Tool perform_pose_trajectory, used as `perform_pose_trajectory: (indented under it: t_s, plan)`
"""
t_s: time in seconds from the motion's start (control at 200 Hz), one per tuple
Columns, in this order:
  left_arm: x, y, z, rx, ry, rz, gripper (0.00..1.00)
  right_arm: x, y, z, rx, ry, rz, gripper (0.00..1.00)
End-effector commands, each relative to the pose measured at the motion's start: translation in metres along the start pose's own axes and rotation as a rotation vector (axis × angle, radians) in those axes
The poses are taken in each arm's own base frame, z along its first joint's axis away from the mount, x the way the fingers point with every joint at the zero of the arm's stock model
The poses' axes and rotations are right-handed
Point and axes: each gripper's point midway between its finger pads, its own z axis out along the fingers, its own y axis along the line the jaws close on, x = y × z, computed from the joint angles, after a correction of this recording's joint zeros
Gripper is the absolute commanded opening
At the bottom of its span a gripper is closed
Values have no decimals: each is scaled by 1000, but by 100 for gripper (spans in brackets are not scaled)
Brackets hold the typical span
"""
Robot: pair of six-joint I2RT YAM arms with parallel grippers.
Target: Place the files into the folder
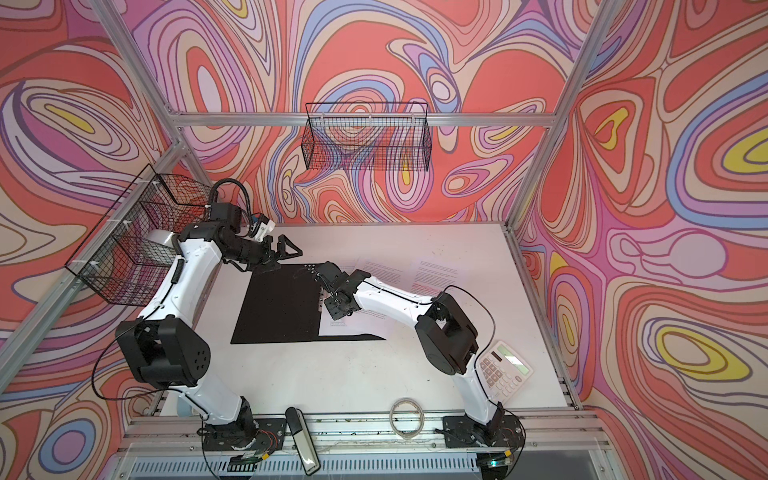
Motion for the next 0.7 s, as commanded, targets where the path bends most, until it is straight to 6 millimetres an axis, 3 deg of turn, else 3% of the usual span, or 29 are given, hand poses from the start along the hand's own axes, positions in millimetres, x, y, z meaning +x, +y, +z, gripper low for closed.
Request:
perform_pose_trajectory:
  t_s: [0.0, 0.21, 0.28, 0.446, 0.561, 0.591, 0.691]
  plan:
    - [0, -2, -1, 21, -10, -1, 100, 2, 9, -2, -48, 3, 23, 47]
    - [1, 1, 5, 12, -4, 16, 100, -14, 30, -25, -211, -33, 59, 55]
    - [4, 3, 10, 1, 4, 31, 100, -20, 24, -32, -214, -45, 87, 55]
    - [19, 4, 34, -9, 68, 69, 100, -25, -42, -48, -215, -111, 335, 55]
    - [35, 4, 56, 6, 75, 113, 100, -6, -105, -54, -168, -143, 530, 56]
    - [37, 6, 61, -1, 67, 125, 100, -4, -122, -64, -169, -167, 580, 57]
    - [37, 15, 70, -38, 43, 142, 100, 17, -157, -63, -195, -150, 706, 58]
